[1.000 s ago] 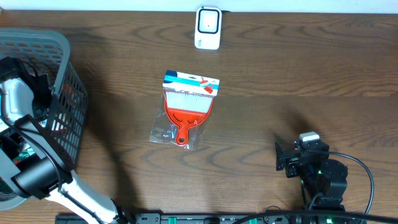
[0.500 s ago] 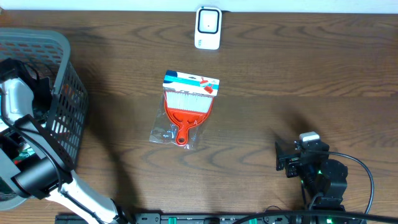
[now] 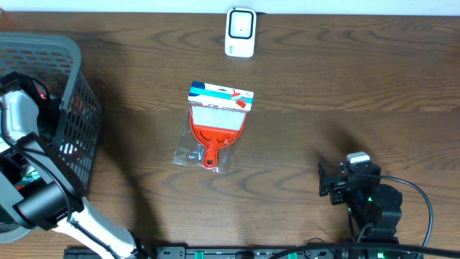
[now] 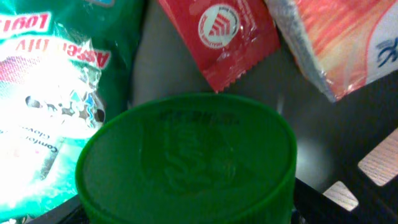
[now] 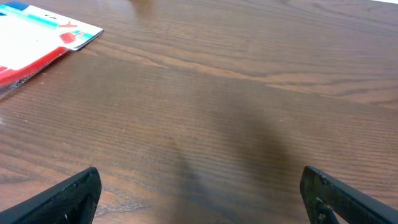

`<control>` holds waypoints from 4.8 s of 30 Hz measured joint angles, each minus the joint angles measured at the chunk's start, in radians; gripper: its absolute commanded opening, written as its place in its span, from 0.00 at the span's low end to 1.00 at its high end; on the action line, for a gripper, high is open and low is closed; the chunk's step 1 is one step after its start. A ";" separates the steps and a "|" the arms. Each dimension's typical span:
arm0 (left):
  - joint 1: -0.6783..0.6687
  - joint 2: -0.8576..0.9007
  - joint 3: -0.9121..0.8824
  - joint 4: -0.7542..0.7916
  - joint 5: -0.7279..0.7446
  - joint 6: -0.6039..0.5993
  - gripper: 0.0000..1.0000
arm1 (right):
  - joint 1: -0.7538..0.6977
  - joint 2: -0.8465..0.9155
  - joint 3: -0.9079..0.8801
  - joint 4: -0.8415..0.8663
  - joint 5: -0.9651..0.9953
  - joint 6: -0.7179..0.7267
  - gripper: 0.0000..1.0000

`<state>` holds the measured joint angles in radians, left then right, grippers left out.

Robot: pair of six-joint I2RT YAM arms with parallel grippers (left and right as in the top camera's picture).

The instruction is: Scan the item barcode

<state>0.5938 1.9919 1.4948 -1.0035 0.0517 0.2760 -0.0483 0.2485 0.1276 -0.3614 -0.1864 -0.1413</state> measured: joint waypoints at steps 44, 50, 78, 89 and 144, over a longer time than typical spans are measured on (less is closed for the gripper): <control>-0.001 -0.256 0.006 0.114 0.108 -0.070 0.19 | 0.000 0.000 -0.001 0.006 0.000 0.000 0.99; -0.001 -0.331 0.006 0.130 0.108 -0.070 0.19 | 0.000 0.000 -0.001 0.007 0.000 0.000 0.99; -0.001 -0.819 0.006 0.190 0.214 -0.093 0.19 | 0.000 0.000 -0.005 0.012 0.000 0.002 0.99; -0.122 -0.868 0.006 0.291 0.375 -0.122 0.19 | 0.000 0.000 -0.005 0.014 0.000 0.002 0.99; -0.689 -0.697 -0.821 1.254 -0.209 -0.336 0.11 | 0.000 0.000 -0.006 -0.008 0.000 0.002 0.99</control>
<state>-0.0956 1.2945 0.6739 0.2508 -0.1570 -0.0605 -0.0483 0.2485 0.1211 -0.3691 -0.1860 -0.1398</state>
